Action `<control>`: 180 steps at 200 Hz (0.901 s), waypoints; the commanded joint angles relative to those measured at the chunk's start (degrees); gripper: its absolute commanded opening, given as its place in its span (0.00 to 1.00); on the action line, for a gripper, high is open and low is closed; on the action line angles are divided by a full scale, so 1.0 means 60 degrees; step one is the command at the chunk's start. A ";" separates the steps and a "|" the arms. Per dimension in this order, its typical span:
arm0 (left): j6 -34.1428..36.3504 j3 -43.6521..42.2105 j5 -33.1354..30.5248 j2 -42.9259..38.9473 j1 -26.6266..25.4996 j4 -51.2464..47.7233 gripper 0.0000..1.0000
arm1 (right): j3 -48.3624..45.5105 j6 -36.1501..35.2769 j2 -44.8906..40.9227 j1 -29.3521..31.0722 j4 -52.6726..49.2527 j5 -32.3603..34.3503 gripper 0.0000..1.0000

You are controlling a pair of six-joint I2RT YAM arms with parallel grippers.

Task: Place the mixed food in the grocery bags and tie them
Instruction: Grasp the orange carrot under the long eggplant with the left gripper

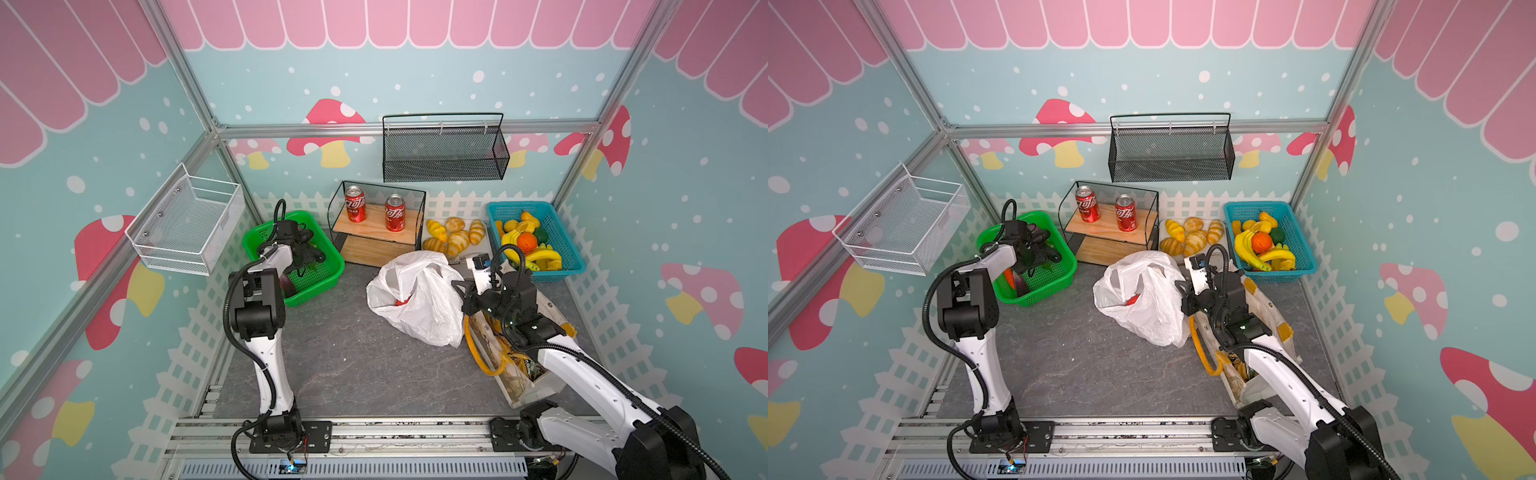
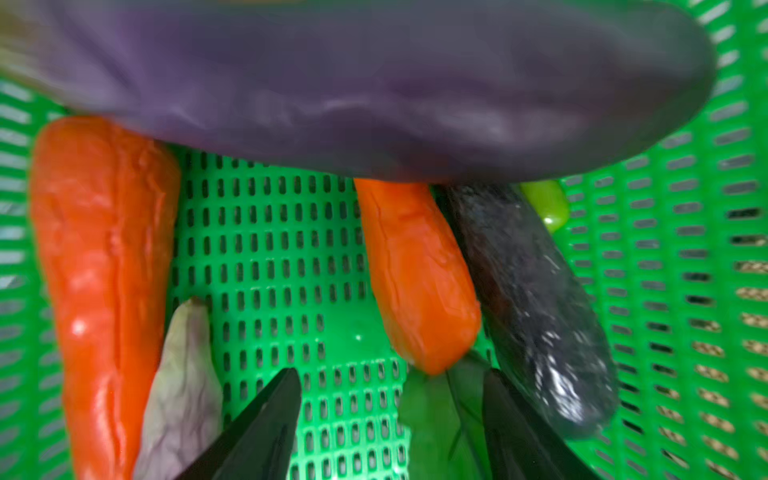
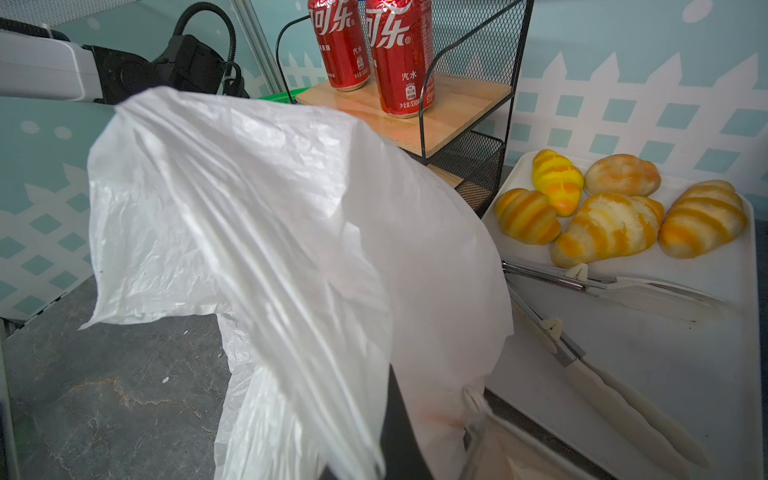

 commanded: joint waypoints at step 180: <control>0.0121 0.2068 0.0457 0.1607 0.0255 -0.0774 0.61 | -0.0142 -0.0220 0.0274 -0.0096 0.0064 -0.0017 0.00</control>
